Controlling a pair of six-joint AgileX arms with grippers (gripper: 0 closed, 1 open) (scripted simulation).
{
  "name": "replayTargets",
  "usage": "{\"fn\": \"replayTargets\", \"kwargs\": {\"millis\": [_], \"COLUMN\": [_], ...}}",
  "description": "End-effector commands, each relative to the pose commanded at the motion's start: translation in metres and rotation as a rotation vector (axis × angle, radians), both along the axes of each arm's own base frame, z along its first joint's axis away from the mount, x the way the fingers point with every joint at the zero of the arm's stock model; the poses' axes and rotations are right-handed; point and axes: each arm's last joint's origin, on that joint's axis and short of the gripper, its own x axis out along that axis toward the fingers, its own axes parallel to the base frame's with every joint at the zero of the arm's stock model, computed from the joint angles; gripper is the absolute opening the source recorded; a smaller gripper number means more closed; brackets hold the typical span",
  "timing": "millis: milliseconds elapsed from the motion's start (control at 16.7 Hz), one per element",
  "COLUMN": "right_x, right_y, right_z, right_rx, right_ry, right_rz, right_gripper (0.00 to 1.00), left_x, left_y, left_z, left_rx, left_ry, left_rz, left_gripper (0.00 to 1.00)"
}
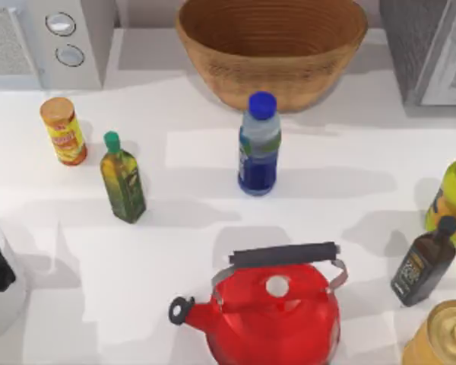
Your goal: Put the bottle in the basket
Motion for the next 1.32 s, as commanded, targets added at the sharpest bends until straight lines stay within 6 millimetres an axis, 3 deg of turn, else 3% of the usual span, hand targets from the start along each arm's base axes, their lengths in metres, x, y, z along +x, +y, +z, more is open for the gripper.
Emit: {"fn": "replayTargets", "kwargs": {"millis": [300,660,1020,1140,1320], "right_x": [0.000,0.000,0.000,0.000,0.000], "right_y": [0.000,0.000,0.000,0.000,0.000], "right_z": [0.000,0.000,0.000,0.000,0.000], "right_rx": [0.000,0.000,0.000,0.000,0.000], "right_ry": [0.000,0.000,0.000,0.000,0.000], "right_rz": [0.000,0.000,0.000,0.000,0.000], "right_gripper": [1.00,1.00,1.00,1.00,1.00], "left_x": [0.002,0.025,0.087,0.113,0.148], "left_y": [-0.002,-0.015,-0.051,-0.070,-0.103], "left_z": [0.008,0.047,0.073,0.070,0.050], "left_rx": [0.000,-0.005,-0.014,-0.016,-0.018], "left_ry": [-0.015,-0.063,-0.097,-0.102,-0.104], "left_rz": [-0.018,-0.153,-0.366,-0.442,-0.552], "left_gripper": [1.00,1.00,1.00,1.00,1.00]}}
